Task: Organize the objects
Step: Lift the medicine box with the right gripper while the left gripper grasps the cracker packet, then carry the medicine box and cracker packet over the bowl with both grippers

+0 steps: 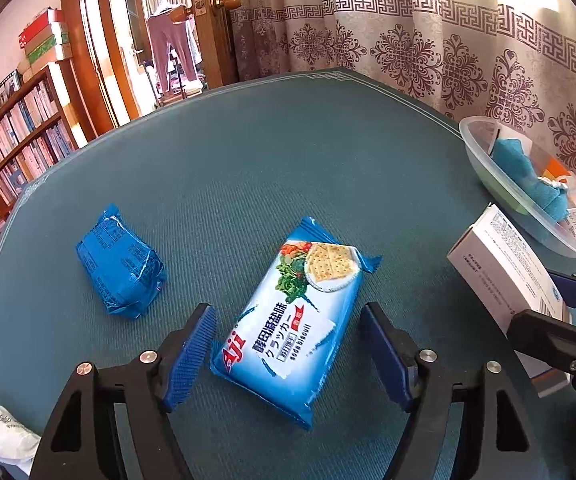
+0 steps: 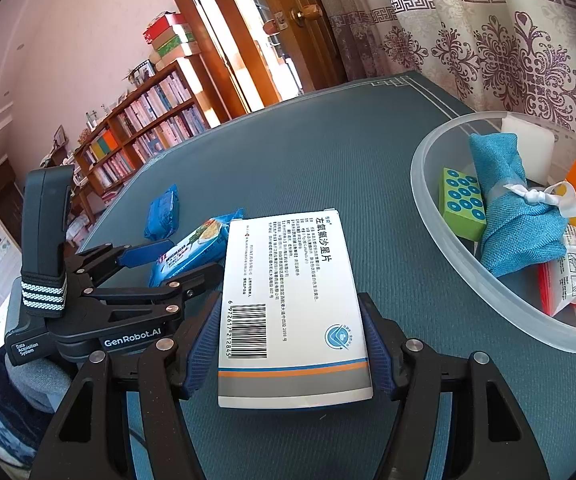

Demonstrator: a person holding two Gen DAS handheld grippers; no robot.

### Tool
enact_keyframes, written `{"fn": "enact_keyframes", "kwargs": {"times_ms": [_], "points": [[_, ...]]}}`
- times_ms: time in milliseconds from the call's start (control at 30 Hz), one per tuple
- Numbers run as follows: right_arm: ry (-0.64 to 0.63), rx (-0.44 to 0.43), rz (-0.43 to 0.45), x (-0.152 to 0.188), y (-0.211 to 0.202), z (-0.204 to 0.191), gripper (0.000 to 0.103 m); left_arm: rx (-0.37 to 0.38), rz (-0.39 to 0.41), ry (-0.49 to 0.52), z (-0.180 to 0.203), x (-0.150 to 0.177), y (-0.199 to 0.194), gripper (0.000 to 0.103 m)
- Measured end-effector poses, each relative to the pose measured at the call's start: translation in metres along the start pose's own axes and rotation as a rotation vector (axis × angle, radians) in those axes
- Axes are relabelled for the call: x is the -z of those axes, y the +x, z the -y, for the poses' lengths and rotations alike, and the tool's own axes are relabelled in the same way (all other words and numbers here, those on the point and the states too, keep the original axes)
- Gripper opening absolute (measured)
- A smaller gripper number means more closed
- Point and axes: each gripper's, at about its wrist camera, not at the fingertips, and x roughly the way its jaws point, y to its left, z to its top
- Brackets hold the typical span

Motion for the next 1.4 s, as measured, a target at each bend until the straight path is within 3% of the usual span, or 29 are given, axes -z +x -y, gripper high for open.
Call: {"fn": "enact_keyframes", "kwargs": {"times_ms": [167,333,633,1000,1400], "points": [[-0.002,0.001,-0.002,0.000,0.000,0.000,0.066,0.027,-0.012,-0.036,-0.002,-0.005,0.004,0.074],[-0.001,0.002,-0.003,0.001,0.001,-0.002,0.066,0.055,0.006,-0.011,0.008,-0.002,-0.002,0.045],[-0.011,0.008,0.033,0.001,-0.003,-0.006,0.066,0.035,0.050,-0.082,0.000,0.004,-0.015,0.044],[-0.001,0.057,0.116,-0.009,-0.027,0.000,0.066,0.045,0.074,-0.094,0.002,0.005,-0.025,0.044],[0.077,0.221,0.229,-0.029,-0.071,0.047,0.066,0.053,0.072,-0.077,0.009,0.006,-0.028,0.044]]}}
